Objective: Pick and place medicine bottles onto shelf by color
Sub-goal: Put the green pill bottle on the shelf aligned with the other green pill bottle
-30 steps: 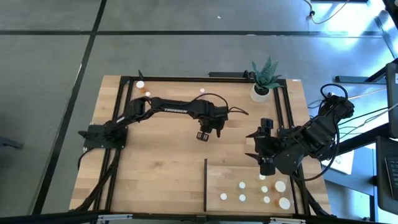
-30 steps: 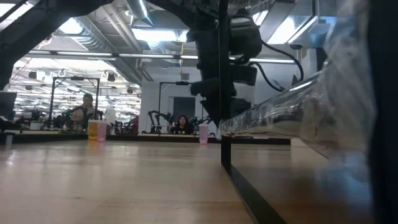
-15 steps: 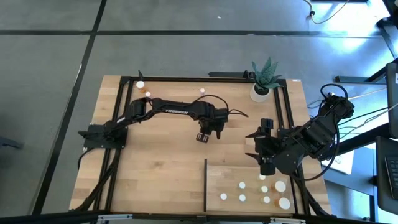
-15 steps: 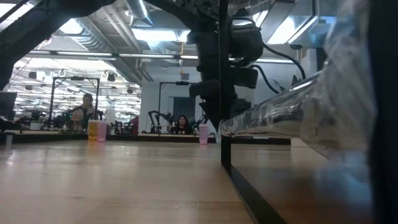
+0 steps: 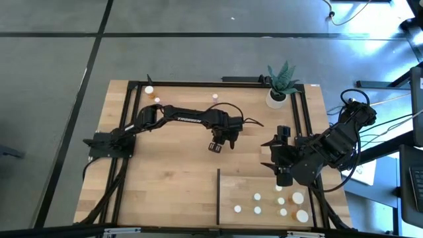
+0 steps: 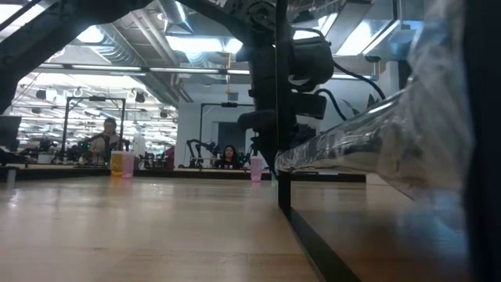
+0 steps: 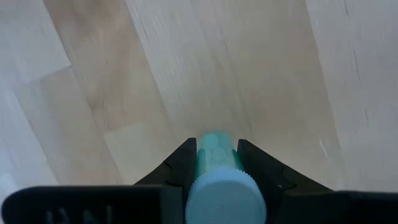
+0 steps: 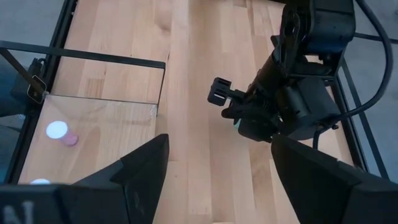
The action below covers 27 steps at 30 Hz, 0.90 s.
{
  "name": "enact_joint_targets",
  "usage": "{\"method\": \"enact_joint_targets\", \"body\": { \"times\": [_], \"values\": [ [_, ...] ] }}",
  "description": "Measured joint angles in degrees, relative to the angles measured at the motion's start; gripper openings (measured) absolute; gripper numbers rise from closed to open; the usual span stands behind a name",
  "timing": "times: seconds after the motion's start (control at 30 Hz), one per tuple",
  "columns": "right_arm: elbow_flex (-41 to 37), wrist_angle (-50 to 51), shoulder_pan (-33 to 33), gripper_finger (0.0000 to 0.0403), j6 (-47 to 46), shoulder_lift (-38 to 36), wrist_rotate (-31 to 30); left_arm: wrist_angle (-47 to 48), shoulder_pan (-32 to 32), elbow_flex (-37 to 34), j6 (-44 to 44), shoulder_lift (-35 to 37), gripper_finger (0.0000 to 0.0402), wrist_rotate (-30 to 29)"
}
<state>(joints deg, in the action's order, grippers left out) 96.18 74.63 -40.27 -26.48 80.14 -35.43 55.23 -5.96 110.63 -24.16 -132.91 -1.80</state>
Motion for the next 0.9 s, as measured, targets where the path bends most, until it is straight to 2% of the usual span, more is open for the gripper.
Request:
{"method": "enact_joint_targets", "body": {
  "times": [0.3,0.57,0.73,0.9],
  "values": [
    [0.0,0.0,0.0,0.0284,0.0,0.0,0.0,-0.3,0.1,0.0,0.1,0.0,0.0097,-0.7],
    [0.0,0.0,0.0,0.0284,0.0,0.0,0.0,-1.1,0.8,0.0,-1.8,0.0,0.0139,-1.0],
    [0.0,0.0,0.0,0.0284,0.0,0.0,0.0,-1.1,1.2,0.0,-1.5,0.0,0.0164,-4.6],
    [0.0,0.0,0.0,0.0284,0.0,0.0,0.0,-1.4,2.0,0.0,-0.9,0.0,0.0167,-10.8]
  ]
}}
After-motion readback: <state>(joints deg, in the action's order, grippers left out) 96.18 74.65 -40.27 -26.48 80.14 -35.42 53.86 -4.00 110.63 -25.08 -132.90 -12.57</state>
